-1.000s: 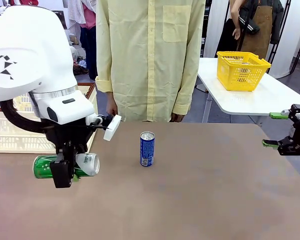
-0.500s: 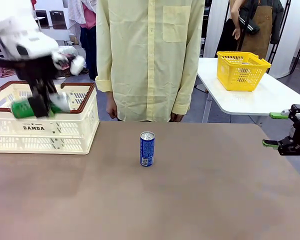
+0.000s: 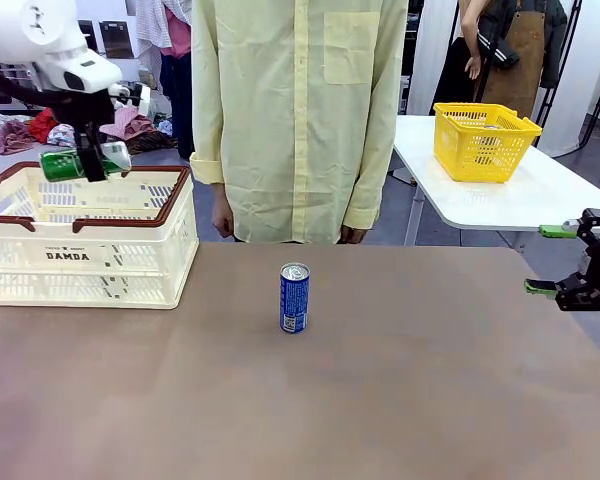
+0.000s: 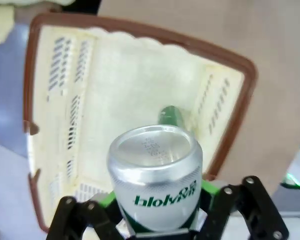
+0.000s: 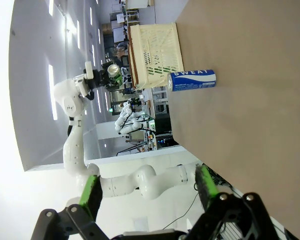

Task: Place the drinks into the Shopping basket.
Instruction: Pick up one drink and place it into the Shopping basket.

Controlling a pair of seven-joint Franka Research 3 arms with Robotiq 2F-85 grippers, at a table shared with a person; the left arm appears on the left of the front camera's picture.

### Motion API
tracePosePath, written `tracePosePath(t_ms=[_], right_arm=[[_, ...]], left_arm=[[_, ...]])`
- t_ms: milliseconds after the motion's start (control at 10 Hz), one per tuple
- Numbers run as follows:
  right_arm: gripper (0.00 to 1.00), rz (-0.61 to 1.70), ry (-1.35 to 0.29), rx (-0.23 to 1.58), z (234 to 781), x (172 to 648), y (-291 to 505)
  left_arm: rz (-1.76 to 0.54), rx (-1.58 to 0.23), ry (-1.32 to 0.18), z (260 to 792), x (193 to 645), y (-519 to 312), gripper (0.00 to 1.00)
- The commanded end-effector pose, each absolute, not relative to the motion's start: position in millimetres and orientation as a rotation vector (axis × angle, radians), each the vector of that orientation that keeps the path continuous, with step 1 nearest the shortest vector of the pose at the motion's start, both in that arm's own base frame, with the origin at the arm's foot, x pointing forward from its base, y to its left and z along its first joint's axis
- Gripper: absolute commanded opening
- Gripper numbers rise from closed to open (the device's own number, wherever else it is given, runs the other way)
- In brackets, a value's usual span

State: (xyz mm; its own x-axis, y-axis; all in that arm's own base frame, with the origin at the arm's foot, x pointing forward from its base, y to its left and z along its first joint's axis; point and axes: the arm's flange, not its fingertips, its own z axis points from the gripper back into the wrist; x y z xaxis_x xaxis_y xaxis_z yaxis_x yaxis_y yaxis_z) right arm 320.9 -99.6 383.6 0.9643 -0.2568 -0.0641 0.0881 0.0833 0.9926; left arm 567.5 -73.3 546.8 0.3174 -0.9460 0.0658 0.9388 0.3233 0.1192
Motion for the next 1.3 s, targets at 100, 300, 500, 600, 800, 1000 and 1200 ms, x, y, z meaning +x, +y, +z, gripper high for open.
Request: tracePosePath(t_ms=[100, 300, 500, 600, 800, 1000, 1200], right_arm=[[1.00, -0.273, -0.146, 1.474, 387, 322, -98], [1.00, -0.273, -0.146, 1.474, 387, 322, -98], [1.00, -0.273, -0.146, 1.474, 387, 322, -98], [1.00, -0.273, -0.146, 1.474, 387, 322, -98], [1.00, -0.273, -0.146, 1.474, 387, 322, -98], [1.00, -0.273, -0.146, 1.474, 387, 322, -98], [1.00, -0.273, -0.146, 1.474, 387, 322, -98]], left_arm=[[-1.241, 0.063, -0.132, 547, 568, -73, 0.00], [-1.241, 0.063, -0.132, 547, 568, -73, 0.00], [-1.241, 0.063, -0.132, 547, 568, -73, 0.00], [-1.230, 0.040, -0.123, 545, 575, -79, 0.00], [-1.421, 0.063, -0.114, 533, 589, -64, 0.00], [-1.452, 0.031, -0.147, 515, 591, -44, 0.00], [-1.473, 0.017, -0.138, 493, 607, -21, 0.00]])
